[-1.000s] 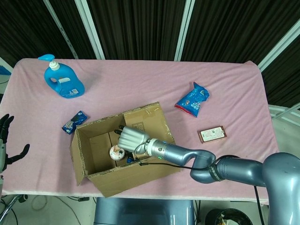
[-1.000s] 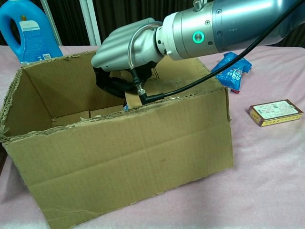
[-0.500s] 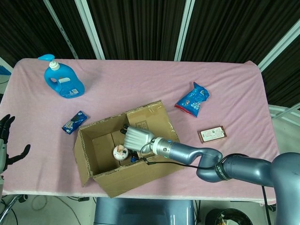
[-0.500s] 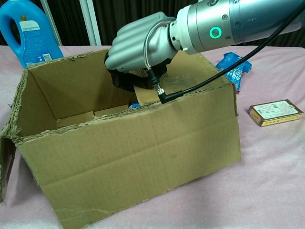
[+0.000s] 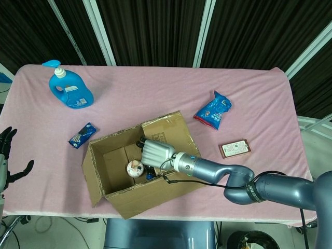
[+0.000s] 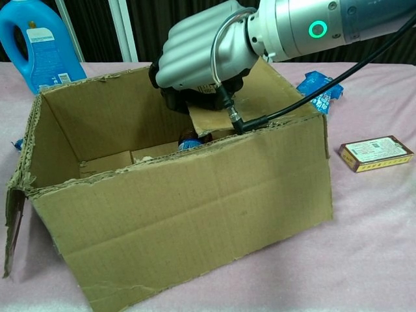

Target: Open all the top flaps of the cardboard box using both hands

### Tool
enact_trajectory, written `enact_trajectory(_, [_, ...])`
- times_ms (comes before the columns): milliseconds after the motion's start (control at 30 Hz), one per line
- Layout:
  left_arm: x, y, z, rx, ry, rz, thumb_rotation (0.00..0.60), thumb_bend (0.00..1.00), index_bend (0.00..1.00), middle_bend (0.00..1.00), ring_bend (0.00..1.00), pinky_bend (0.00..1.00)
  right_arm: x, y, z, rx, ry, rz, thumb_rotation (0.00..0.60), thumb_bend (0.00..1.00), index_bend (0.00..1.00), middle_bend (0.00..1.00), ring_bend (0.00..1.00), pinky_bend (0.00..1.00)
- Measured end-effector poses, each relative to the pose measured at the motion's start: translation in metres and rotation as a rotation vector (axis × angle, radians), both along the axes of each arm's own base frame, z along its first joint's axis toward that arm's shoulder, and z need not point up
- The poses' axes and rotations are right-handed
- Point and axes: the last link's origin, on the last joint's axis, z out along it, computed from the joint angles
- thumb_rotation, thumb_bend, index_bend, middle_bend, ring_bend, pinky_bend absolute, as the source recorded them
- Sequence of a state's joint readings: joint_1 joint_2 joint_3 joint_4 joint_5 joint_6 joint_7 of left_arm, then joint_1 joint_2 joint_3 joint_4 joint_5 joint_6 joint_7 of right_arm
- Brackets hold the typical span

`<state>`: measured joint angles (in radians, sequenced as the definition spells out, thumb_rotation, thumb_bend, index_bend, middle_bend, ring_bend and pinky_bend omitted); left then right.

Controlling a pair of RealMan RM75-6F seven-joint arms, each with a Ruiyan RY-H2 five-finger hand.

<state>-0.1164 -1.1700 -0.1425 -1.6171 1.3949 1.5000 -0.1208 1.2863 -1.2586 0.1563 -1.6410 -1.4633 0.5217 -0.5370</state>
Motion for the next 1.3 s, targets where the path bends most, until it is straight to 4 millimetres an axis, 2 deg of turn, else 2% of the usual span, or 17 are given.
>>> enact_trajectory(600, [0.0, 0.0, 0.0, -0.003, -0.002, 0.002, 0.6, 0.26, 0.0, 0.0, 0.0, 0.0, 0.004, -0.007, 0.032, -0.102, 0.029, 0.032, 0.6, 0.86, 0.65, 0.43, 0.17, 0.22])
enact_trajectory(1300, [0.0, -0.001, -0.001, -0.009, 0.007, 0.005, 0.6, 0.26, 0.0, 0.0, 0.0, 0.0, -0.007, -0.02, 0.074, -0.213, 0.111, 0.012, 0.6, 0.83, 0.63, 0.43, 0.17, 0.22])
